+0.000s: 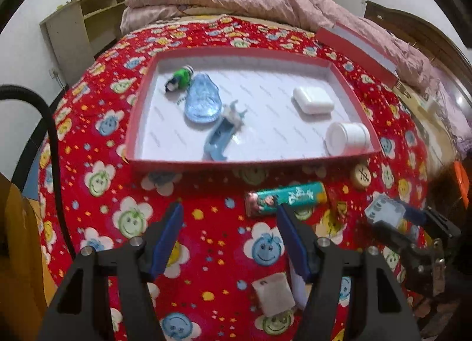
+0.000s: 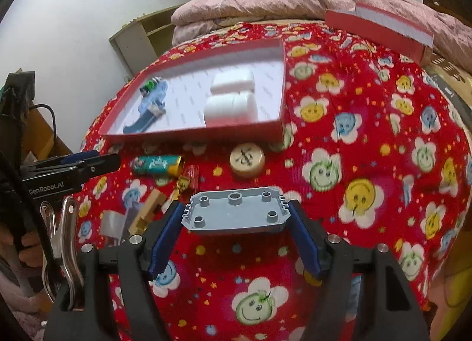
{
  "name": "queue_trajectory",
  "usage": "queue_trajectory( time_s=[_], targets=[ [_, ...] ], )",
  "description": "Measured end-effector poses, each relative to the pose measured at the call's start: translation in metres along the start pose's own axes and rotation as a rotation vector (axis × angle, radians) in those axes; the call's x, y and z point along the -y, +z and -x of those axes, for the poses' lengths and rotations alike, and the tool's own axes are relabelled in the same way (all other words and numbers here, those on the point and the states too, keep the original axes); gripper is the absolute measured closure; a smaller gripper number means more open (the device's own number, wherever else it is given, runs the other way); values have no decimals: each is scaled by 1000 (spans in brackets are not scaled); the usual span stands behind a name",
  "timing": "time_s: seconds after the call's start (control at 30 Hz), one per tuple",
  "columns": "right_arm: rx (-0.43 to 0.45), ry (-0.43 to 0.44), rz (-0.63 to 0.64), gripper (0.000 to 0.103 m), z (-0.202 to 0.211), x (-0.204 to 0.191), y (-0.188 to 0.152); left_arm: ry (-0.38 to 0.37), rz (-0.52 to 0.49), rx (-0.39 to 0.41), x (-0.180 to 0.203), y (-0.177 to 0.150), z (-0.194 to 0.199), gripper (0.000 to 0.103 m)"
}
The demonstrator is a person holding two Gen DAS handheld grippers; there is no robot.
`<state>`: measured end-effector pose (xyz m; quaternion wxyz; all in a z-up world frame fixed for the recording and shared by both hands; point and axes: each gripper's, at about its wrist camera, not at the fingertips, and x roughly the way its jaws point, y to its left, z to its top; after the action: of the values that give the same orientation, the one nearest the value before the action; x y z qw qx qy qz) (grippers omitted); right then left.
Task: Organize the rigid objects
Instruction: 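Open right tool to set grey plate in tray while left tool moves to lighter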
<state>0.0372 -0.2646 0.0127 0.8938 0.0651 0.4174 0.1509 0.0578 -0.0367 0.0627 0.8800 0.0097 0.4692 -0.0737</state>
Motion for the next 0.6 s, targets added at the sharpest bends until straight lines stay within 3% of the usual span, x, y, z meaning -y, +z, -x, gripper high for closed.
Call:
queue_trajectory(
  time_s=[0.27, 0.6],
  targets=[
    [13, 0, 9, 31, 1, 0, 5, -13, -15, -12, 11, 0, -12, 34],
    [114, -4, 54, 31, 3, -13, 64, 2, 3, -4, 4, -2, -15, 34]
  ],
)
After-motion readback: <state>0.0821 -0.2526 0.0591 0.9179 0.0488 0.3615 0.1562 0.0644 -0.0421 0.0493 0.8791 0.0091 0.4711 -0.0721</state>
